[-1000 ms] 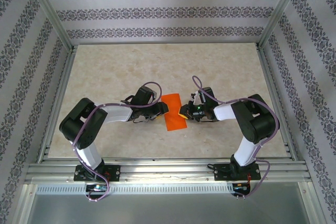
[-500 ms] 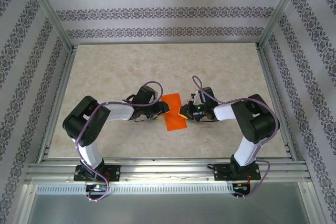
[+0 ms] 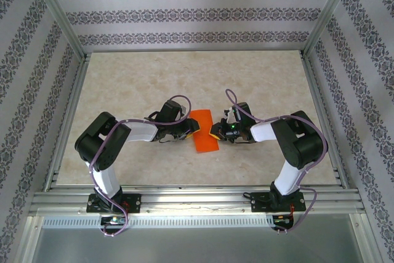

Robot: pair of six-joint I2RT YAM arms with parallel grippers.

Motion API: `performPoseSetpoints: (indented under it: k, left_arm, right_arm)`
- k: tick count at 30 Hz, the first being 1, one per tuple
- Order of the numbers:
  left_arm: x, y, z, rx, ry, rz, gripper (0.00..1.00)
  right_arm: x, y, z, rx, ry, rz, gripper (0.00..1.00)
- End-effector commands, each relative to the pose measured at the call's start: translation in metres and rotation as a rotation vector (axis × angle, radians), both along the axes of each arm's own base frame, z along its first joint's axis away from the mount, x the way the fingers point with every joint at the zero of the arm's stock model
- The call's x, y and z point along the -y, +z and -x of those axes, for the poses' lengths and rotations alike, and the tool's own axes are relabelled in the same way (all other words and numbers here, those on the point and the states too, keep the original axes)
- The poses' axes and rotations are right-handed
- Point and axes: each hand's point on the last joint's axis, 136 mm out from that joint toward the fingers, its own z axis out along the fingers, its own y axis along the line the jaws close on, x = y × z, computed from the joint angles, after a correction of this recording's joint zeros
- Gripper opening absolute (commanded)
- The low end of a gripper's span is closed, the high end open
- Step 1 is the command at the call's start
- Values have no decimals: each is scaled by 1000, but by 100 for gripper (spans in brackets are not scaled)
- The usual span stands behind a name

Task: Fold a paper plane with a square sheet of paper (pick it up from the middle)
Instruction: Third fold the triangle at the center of the table.

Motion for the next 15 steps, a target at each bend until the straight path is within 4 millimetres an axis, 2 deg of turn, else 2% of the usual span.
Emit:
performPoseSetpoints:
  k: [1, 3, 7, 10, 15]
  left_arm:
    - [0, 5, -4, 13, 12, 30, 34]
    - [-2, 5, -4, 12, 23, 26, 30]
    - [-4, 5, -5, 14, 38, 19, 15]
    - [-4, 9, -5, 22, 40, 25, 8]
    - [-7, 19, -4, 30, 46, 52, 6]
  right_arm:
    - [4, -24, 23, -94, 6, 65, 11]
    - [4, -22, 22, -89, 8, 60, 12]
    - [1, -13, 20, -60, 26, 47, 13]
    - [-2, 3, 17, 8, 57, 30, 14]
    - [6, 42, 14, 171, 98, 76, 22]
